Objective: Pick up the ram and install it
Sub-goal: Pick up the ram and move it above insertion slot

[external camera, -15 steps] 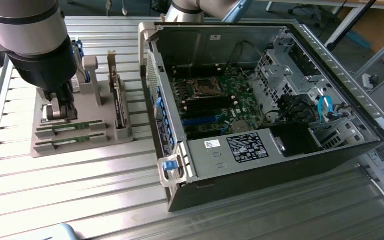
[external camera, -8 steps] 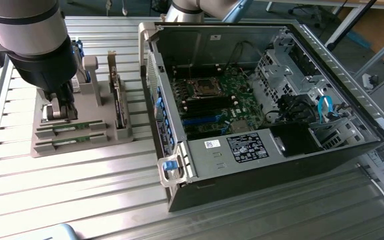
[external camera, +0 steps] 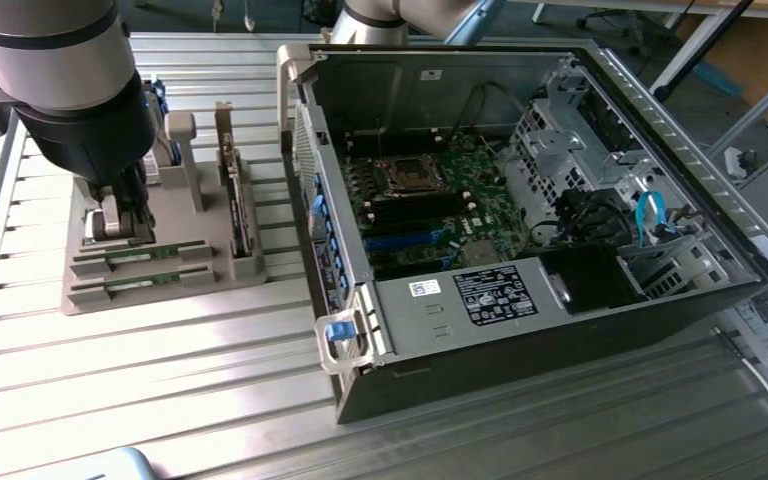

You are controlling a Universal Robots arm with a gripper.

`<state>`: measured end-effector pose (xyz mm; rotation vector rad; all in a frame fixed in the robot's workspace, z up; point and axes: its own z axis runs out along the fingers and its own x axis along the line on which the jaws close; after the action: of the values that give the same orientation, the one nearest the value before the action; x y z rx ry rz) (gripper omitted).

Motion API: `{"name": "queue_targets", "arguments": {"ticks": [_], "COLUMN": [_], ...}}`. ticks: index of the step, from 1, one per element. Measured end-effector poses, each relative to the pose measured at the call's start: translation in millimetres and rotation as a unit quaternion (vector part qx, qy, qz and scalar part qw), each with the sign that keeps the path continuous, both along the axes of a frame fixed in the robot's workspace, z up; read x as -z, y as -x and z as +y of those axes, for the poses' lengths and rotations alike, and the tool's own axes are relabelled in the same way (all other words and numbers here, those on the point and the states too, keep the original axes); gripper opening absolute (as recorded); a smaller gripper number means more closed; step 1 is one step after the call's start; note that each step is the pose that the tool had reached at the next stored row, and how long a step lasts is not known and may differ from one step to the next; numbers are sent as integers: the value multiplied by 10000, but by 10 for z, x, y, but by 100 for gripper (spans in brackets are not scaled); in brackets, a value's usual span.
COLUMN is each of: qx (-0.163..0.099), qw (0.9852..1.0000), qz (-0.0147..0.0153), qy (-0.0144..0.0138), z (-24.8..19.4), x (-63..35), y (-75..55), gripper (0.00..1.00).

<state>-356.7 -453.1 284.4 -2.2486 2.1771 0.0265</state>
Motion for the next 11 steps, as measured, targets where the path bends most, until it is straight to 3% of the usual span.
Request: {"name": "queue_targets", "arguments": {"ticks": [11], "qx": [0], "qw": [10000], "qz": [0], "qy": [0], "z": [-6], "x": [97], "y": [0], "gripper": [24]}}
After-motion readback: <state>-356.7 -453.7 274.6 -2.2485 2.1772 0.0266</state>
